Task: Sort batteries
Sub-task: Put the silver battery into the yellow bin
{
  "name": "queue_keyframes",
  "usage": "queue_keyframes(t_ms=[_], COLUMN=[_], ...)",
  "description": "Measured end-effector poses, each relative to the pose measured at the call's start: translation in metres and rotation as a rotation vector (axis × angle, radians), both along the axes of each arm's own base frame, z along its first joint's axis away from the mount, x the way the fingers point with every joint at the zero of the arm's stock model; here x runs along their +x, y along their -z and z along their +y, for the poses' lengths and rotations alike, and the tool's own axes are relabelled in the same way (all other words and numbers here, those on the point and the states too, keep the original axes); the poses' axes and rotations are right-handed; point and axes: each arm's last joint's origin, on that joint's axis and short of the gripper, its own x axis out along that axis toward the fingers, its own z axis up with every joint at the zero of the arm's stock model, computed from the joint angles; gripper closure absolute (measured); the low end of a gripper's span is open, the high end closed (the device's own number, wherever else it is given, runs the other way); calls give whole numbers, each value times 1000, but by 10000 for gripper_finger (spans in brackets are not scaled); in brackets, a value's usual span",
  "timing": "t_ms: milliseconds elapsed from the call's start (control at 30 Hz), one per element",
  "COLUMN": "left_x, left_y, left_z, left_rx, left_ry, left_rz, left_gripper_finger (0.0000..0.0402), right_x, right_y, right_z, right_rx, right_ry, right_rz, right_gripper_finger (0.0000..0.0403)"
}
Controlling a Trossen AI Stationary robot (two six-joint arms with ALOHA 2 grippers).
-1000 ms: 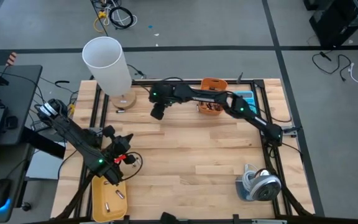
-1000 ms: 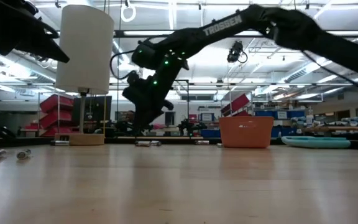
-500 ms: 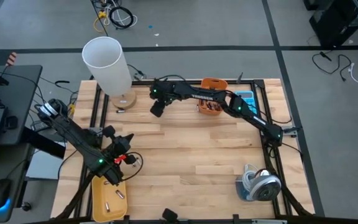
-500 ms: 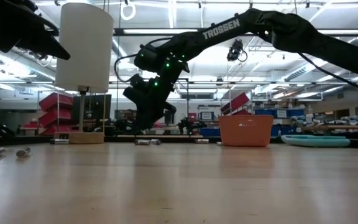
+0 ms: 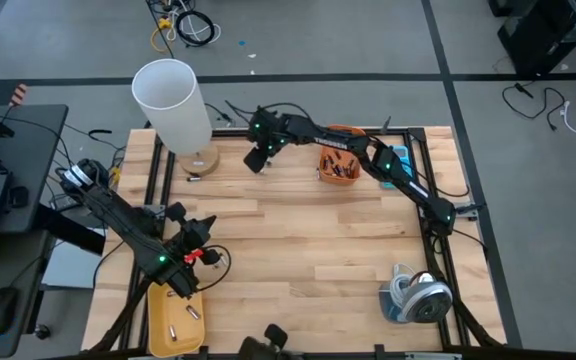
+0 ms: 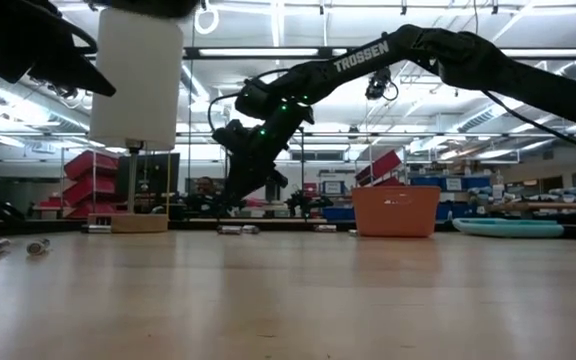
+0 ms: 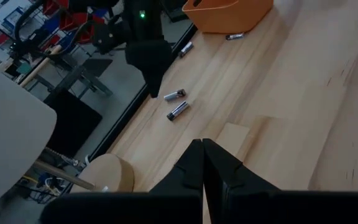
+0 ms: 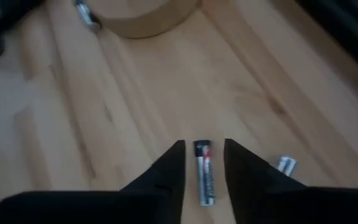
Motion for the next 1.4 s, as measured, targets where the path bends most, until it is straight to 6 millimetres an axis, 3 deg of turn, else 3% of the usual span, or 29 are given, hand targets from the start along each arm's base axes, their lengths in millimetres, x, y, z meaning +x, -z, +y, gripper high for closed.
queue_keyframes(t_ms=[233, 533, 667, 933, 1067, 1267, 1400], left_x=[0, 0, 4, 27, 47, 61, 74], left_y=[0, 1, 2, -6, -8, -12, -16], left_z=[0, -1, -4, -9, -9, 19, 39], left_rx=[12, -22, -71, -177, -197, -229, -218], left_ry=[3, -6, -8, 11, 101, 66, 124], left_rz=[1, 15, -26, -40, 21, 122, 204], left_gripper_finger=[400, 400, 400, 401, 401, 401, 401], right_x=[-4, -9, -7, -31, -48, -94, -128], right_y=[0, 2, -3, -58, -94, -130, -142], right_z=[-7, -10, 6, 49, 62, 59, 71], right_rx=[20, 108, 181, -55, -123, -142, -161], right_ry=[-22, -9, -176, -357, -407, -346, -334], right_rz=[-13, 0, -25, 169, 150, 132, 79], right_gripper_finger=[396, 399, 402, 403, 403, 403, 403])
